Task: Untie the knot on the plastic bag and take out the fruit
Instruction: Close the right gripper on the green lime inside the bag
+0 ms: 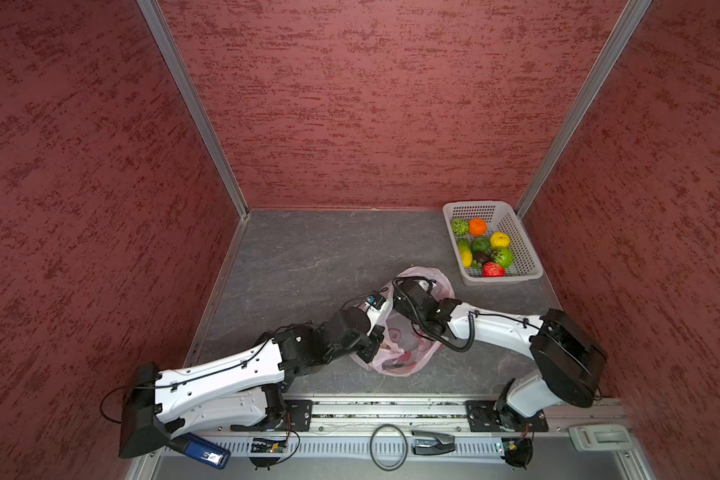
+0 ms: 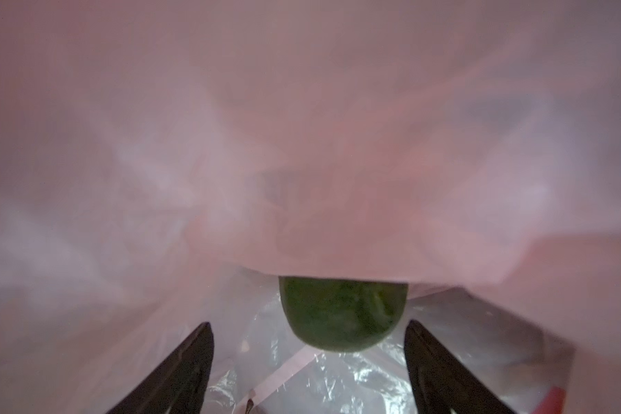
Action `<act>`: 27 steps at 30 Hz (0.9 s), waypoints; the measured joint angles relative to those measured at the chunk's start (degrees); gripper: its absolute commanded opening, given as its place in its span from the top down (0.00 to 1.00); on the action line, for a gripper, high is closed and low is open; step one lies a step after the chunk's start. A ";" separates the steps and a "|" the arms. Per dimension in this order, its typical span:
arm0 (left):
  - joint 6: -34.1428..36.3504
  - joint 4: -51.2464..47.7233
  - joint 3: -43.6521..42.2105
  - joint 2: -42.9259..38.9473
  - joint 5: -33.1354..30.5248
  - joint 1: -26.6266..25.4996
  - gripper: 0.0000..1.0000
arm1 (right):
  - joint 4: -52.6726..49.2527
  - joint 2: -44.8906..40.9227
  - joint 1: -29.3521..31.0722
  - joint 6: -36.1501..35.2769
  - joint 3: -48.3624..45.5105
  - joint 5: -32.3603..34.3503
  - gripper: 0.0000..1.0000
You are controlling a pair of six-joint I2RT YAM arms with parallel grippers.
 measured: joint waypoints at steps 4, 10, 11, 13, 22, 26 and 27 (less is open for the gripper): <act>-0.02 0.07 0.00 -0.02 0.42 -0.04 1.00 | 1.40 1.25 -1.09 0.52 0.00 0.48 0.14; -0.09 0.09 0.00 0.02 0.83 -0.11 1.00 | 3.85 4.15 -3.28 0.55 0.00 0.90 0.15; -0.09 0.09 0.00 0.04 0.85 -0.17 1.00 | 4.44 4.79 -3.69 0.55 0.00 0.87 0.15; -0.09 0.07 0.00 0.15 0.92 -0.33 1.00 | 5.27 5.88 -4.26 0.50 0.00 0.90 0.17; -0.09 0.07 0.00 0.46 1.68 -0.52 1.00 | 7.93 9.44 -4.81 0.15 0.13 0.94 0.34; -0.09 0.07 0.00 0.50 1.73 -0.61 1.00 | 8.72 9.44 -4.83 0.04 0.11 0.85 0.40; -0.09 0.07 0.00 0.50 1.73 -0.61 1.00 | 8.83 9.35 -4.83 -0.07 0.11 0.79 0.41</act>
